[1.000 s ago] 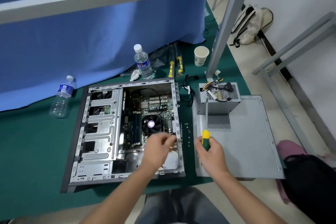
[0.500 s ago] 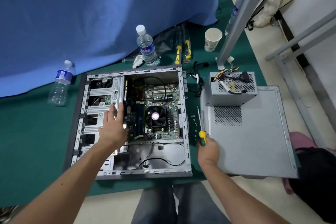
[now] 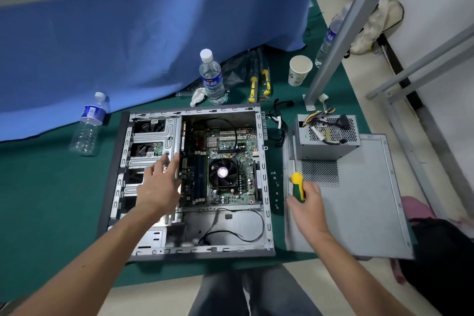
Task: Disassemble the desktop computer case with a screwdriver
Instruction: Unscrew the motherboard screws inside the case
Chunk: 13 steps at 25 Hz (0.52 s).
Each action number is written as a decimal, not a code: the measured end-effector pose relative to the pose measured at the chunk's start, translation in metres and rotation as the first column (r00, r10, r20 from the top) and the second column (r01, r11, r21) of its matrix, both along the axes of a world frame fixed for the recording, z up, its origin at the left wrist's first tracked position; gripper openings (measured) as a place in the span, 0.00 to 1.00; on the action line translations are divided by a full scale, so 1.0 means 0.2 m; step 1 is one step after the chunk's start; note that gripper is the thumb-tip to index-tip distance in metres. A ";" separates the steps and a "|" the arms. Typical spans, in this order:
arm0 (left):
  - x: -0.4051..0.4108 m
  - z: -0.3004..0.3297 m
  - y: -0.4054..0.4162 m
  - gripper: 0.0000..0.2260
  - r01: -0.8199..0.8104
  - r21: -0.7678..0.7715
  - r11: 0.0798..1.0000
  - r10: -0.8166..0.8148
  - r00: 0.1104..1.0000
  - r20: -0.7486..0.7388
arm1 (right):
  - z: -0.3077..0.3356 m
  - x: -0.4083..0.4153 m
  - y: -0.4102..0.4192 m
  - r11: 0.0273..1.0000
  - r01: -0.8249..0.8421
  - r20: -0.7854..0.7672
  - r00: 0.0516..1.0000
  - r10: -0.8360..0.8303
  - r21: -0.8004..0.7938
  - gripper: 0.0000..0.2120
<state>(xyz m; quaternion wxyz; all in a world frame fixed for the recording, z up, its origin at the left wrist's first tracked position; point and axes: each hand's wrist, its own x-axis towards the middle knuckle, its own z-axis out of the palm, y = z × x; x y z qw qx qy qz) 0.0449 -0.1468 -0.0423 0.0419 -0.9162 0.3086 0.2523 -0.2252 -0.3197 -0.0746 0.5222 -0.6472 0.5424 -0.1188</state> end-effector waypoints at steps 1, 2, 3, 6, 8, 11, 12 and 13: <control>0.03 0.00 0.01 0.25 0.014 -0.048 0.999 -0.013 1.000 0.015 | 0.07 0.04 -0.02 0.997 -0.067 0.027 0.997 0.068 -0.034 0.11; 0.06 0.01 0.02 0.23 0.026 -0.113 0.993 -0.024 0.999 0.027 | 0.13 0.09 -0.04 0.990 -0.129 0.058 0.989 0.133 -0.062 0.12; 0.09 0.01 0.03 0.20 0.041 -0.180 0.983 -0.035 0.999 0.038 | 0.19 0.14 -0.06 0.981 -0.174 0.092 0.979 0.181 -0.083 0.15; 0.19 0.00 0.03 0.19 0.088 -0.322 0.943 -0.059 0.993 0.098 | 0.31 0.27 -0.06 0.974 -0.199 0.170 0.962 0.215 -0.106 0.13; 0.23 -0.02 0.01 0.20 0.093 -0.356 0.930 -0.040 0.987 0.154 | 0.35 0.33 -0.05 0.962 -0.212 0.128 0.964 0.235 -0.175 0.08; 0.29 -0.06 -0.05 0.22 0.081 -0.284 0.955 -0.030 0.984 0.178 | 0.37 0.44 -0.05 0.921 -0.270 -0.003 0.960 0.281 -0.279 0.07; 0.31 -0.08 -0.07 0.23 0.081 -0.264 0.961 -0.034 0.983 0.178 | 0.37 0.48 -0.05 0.907 -0.296 -0.047 0.954 0.296 -0.301 0.07; 0.32 -0.10 -0.09 0.24 0.086 -0.261 0.962 -0.039 0.983 0.180 | 0.37 0.53 -0.05 0.891 -0.324 -0.083 0.946 0.314 -0.317 0.07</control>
